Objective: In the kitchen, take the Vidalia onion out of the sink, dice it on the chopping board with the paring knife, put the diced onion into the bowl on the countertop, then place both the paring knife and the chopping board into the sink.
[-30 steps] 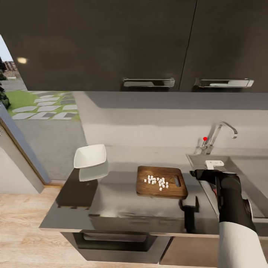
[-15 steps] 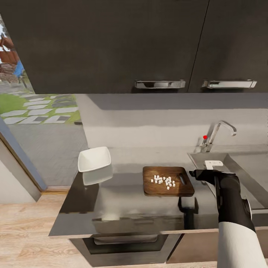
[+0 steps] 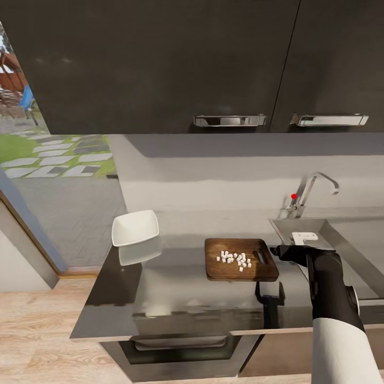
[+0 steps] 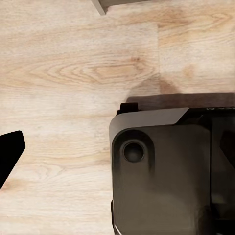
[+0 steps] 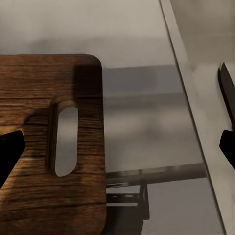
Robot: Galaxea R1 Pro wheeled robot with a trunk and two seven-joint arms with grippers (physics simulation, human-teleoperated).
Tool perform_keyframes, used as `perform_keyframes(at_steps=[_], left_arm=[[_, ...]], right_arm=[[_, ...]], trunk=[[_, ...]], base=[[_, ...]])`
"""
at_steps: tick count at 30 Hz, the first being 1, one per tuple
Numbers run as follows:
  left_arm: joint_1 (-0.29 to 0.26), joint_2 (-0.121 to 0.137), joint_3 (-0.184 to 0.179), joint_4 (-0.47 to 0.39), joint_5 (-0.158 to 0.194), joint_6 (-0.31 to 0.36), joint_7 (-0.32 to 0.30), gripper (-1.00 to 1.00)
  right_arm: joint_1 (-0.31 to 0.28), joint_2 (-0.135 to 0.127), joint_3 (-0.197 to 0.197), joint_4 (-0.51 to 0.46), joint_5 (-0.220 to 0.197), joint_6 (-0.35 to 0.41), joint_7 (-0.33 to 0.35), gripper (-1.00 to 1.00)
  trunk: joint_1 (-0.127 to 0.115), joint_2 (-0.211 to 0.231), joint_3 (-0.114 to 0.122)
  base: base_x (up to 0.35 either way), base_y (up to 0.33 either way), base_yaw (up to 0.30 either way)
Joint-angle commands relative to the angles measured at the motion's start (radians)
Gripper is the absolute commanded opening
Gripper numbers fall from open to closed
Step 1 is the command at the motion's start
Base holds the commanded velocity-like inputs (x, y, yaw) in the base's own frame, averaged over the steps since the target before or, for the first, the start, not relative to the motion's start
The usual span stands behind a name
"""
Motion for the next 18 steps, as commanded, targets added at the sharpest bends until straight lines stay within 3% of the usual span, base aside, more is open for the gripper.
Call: perform_keyframes(at_steps=[1,18], left_arm=[[-0.002,-0.001,-0.008,0.005,0.002,-0.007,0.004,1.0],[-0.002,-0.001,-0.008,0.005,0.002,-0.007,0.004,1.0]], right_arm=[[-0.001,0.001,-0.003,-0.001,0.01,0.002,0.01,1.0],[-0.001,0.001,-0.001,-0.001,0.009,0.002,0.011,1.0]], trunk=[[0.001,-0.002,-0.003],[0.001,-0.002,-0.027]], base=[[0.0,0.0,0.0],[0.0,0.0,0.0]])
